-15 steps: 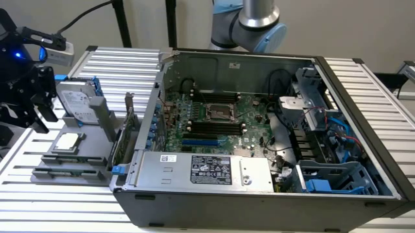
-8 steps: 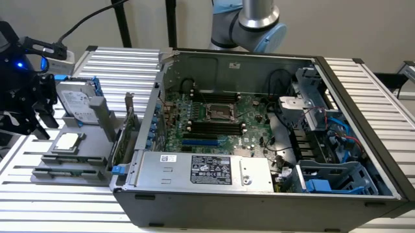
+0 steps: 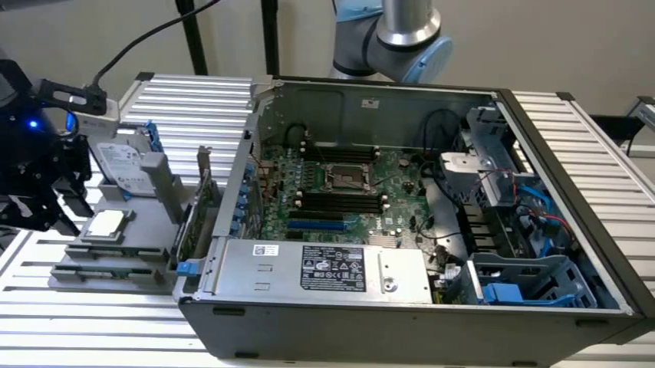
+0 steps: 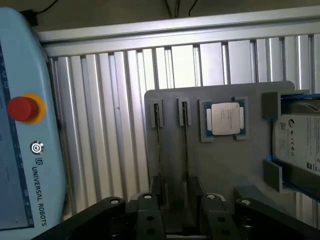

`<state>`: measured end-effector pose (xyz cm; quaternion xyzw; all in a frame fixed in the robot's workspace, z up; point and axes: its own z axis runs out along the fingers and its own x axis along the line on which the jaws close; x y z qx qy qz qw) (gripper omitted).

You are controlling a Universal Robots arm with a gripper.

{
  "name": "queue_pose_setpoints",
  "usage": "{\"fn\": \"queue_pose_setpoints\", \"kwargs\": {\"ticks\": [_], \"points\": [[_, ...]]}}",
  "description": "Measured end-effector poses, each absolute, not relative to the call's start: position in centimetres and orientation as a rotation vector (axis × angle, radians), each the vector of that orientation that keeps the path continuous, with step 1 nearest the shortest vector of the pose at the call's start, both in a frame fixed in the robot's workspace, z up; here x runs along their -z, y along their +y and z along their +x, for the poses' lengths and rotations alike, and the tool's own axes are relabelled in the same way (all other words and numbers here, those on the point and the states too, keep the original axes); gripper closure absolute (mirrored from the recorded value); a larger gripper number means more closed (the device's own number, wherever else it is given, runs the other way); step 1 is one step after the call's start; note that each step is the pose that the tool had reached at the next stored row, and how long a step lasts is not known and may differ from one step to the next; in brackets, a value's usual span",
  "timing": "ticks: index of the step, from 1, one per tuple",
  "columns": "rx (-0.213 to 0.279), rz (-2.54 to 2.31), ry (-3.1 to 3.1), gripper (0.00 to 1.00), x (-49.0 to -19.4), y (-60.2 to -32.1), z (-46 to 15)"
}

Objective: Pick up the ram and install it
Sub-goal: 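Pick up the ram and move it above insertion slot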

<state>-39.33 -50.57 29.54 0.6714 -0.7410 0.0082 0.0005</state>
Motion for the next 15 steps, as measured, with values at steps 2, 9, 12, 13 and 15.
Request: {"fn": "queue_pose_setpoints", "kwargs": {"ticks": [2, 9, 12, 13, 15], "points": [[-0.026, 2.108, -2.328, 0.64, -29.2, -50.8, -39.3], [-0.026, 2.107, -2.329, 0.64, -27.9, -51.3, -38.7], [-0.026, 2.107, -2.329, 0.64, -27.4, -51.5, -38.6], [-0.026, 2.107, -2.329, 0.64, -27.2, -51.6, -38.6], [-0.026, 2.107, -2.329, 0.64, -26.8, -51.8, -38.5]]}}
